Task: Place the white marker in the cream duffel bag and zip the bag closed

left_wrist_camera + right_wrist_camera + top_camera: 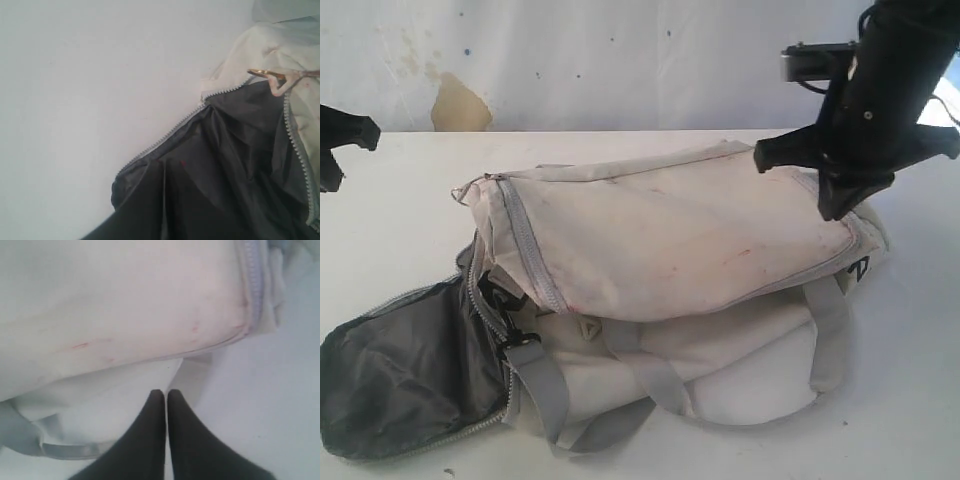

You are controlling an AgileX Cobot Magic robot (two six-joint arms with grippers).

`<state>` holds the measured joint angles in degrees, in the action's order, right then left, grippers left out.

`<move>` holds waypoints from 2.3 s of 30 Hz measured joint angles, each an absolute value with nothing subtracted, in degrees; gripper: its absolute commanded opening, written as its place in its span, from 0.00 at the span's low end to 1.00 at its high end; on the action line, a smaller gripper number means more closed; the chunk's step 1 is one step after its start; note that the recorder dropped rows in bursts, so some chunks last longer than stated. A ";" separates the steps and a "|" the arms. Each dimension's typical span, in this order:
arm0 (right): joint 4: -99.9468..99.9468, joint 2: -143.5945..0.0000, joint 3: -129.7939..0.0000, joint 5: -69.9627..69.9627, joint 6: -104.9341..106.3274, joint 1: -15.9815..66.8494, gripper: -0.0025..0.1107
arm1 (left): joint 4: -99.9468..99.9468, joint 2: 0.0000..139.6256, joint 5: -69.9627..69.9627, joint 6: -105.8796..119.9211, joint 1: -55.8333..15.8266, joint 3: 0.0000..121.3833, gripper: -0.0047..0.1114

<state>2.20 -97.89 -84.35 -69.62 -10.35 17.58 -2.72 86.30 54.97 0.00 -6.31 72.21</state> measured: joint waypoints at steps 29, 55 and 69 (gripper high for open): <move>-0.89 -89.31 -73.40 -60.15 3.65 -1.62 0.02 | 0.00 85.08 54.86 0.00 -2.29 71.85 0.04; 5.95 -38.22 -68.70 -57.45 4.24 -1.62 0.02 | 0.58 44.29 55.11 0.00 -2.29 71.85 0.04; 6.65 -11.83 -68.70 -65.04 4.24 -1.62 0.02 | 4.53 17.56 59.07 0.43 -2.29 70.21 0.04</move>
<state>6.65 -11.83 -68.70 -65.04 4.24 -1.62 4.53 17.56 59.07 0.43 -2.29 70.21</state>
